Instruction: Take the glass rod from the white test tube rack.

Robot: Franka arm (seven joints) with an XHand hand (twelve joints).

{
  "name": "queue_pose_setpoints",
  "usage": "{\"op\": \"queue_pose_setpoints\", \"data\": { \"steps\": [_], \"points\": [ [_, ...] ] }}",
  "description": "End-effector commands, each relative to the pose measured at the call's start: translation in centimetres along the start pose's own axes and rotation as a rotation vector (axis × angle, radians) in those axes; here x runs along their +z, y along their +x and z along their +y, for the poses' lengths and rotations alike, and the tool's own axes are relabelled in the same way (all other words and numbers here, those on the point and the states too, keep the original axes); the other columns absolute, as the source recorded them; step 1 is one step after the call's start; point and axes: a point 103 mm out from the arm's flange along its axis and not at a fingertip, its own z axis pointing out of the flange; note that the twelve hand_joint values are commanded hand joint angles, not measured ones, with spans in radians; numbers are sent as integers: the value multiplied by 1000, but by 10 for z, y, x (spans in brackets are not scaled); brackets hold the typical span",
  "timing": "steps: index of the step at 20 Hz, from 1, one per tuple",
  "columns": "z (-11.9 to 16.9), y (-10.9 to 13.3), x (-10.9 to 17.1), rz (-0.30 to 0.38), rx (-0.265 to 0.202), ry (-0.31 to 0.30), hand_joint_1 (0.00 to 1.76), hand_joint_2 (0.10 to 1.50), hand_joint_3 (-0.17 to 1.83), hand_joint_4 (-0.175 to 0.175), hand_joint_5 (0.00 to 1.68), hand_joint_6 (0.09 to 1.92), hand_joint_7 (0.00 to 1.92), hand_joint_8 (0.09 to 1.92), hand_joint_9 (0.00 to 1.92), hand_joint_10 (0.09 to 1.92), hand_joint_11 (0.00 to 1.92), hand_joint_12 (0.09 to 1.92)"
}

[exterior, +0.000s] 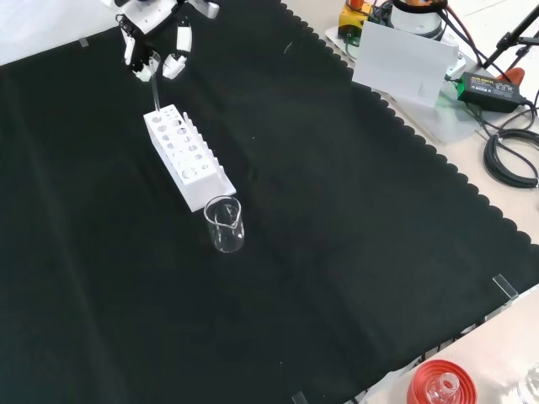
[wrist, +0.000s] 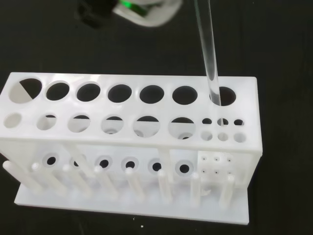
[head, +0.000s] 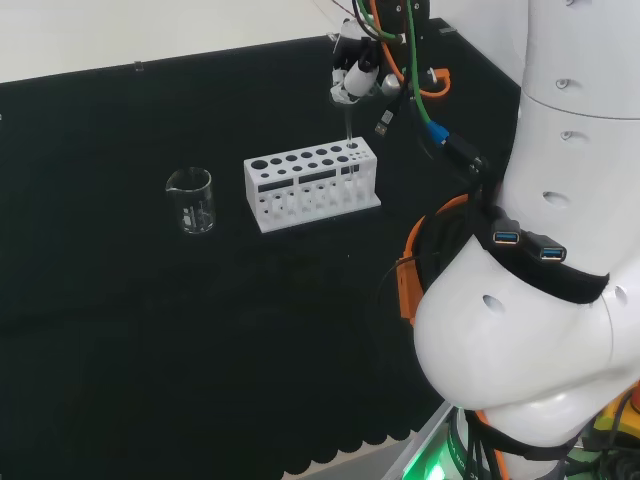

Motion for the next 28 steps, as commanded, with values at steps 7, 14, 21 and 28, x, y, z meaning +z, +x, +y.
{"op": "queue_pose_setpoints", "data": {
  "steps": [7,14,21,28],
  "points": [
    [7,10,-1,0,-17,11,1137,911,338,-175,796,982,1171,754,1378,557,1430,909],
    [4,15,-5,-100,30,-106,1277,779,585,-175,1045,993,1129,961,1464,818,1504,759],
    [-8,12,-23,-170,63,-170,1322,605,813,-175,1103,832,1330,849,1598,723,1543,715],
    [-24,11,-45,-181,67,-215,1327,611,773,-175,1136,741,1359,791,1645,656,1567,678]
  ]
}}
